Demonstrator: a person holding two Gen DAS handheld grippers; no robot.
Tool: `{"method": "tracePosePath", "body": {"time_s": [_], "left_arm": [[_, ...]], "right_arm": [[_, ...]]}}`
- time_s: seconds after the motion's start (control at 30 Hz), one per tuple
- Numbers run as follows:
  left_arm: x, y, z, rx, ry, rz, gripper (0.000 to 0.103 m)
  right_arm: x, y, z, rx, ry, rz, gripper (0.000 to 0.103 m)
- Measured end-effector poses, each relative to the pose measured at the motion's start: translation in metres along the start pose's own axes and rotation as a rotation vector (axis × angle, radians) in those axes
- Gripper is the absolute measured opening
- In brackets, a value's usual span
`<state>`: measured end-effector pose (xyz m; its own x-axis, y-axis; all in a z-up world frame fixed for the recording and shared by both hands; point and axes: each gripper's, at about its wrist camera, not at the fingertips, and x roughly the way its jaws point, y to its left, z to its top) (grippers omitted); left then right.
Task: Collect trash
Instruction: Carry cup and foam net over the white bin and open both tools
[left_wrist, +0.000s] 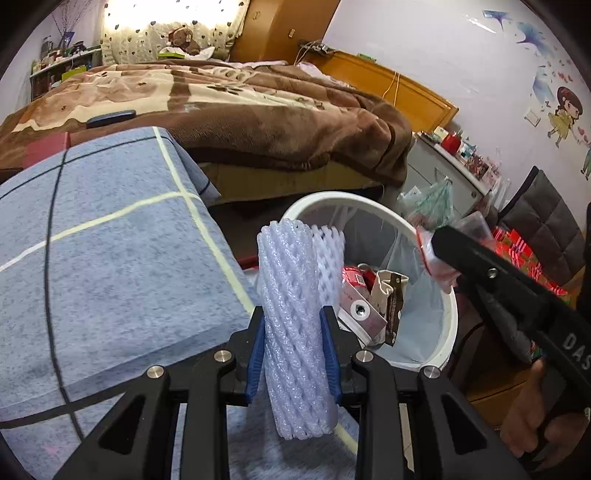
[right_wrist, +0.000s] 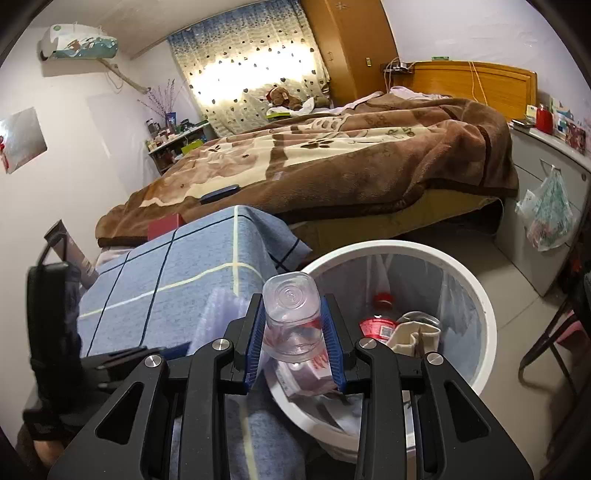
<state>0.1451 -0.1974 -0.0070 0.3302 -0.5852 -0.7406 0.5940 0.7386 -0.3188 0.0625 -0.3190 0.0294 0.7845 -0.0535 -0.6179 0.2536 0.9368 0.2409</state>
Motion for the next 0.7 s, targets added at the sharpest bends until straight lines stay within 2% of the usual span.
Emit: {"method": "tracePosePath", "body": {"time_s": [0.43,0.7], "left_arm": [[0.026,-0.041,0.007,0.038,0.003,-0.011,0.03],[0.042,-0.06,0.02,0.059,-0.005,-0.001,0.031]], "right_arm": [[-0.016,-0.043,-0.002,0.065,-0.03,-0.026,0.032],[-0.012,-0.062,0.0,0.093,-0.026,-0.052,0.032]]}}
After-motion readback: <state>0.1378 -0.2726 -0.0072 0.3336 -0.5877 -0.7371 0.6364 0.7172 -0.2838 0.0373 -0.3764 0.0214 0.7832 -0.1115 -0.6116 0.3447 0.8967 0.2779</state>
